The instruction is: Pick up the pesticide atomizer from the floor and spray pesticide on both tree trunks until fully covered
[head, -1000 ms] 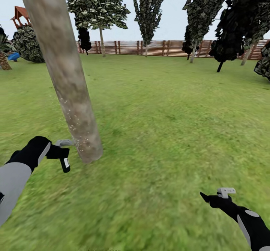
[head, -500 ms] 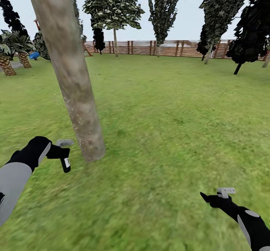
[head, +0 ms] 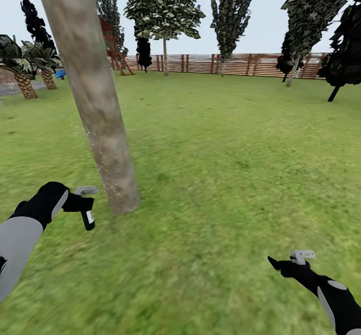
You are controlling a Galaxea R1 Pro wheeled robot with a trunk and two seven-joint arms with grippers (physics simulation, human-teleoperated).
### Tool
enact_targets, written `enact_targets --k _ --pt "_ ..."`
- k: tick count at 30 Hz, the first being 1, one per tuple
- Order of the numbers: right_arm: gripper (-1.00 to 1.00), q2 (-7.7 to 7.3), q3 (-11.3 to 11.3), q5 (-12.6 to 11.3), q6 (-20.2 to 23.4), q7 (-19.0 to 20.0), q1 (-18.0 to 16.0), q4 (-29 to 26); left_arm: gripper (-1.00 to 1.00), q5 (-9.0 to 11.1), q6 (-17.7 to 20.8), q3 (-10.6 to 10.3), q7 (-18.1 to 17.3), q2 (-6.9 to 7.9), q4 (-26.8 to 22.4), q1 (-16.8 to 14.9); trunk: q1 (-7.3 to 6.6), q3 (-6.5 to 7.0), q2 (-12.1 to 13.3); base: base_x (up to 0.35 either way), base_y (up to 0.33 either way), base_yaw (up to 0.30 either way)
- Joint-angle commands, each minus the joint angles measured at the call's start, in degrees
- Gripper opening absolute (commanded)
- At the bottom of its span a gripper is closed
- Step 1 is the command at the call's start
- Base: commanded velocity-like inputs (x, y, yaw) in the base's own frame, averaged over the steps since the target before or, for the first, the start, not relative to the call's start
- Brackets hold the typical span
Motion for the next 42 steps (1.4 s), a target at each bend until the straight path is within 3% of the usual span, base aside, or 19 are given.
enact_targets --k 1,15,34,42 --pt "1.00 0.05 -0.4 0.4 0.3 0.5 0.0 -0.1 -1.00 -0.1 0.2 -0.3 -0.2 0.05 -0.1 -0.1 -0.01 -0.05 0.0 0.000 -0.271 0.277" --pt "1.00 0.05 -0.4 0.4 0.3 0.5 0.0 -0.8 -1.00 -0.1 0.2 -0.3 -0.2 0.05 -0.1 -0.1 -0.01 -0.05 0.0 0.111 -0.271 0.043" --pt "1.00 0.05 -0.3 0.4 0.3 0.5 0.0 -0.9 -1.00 -0.1 0.2 -0.3 -0.2 0.05 0.1 0.0 -0.01 -0.05 0.0 0.164 -0.263 0.262" --pt "1.00 0.05 -0.4 0.4 0.3 0.5 0.0 -1.0 -1.00 -0.1 0.3 -0.3 -0.2 0.05 -0.2 0.0 -0.01 -0.05 0.0 0.100 -0.074 0.006"
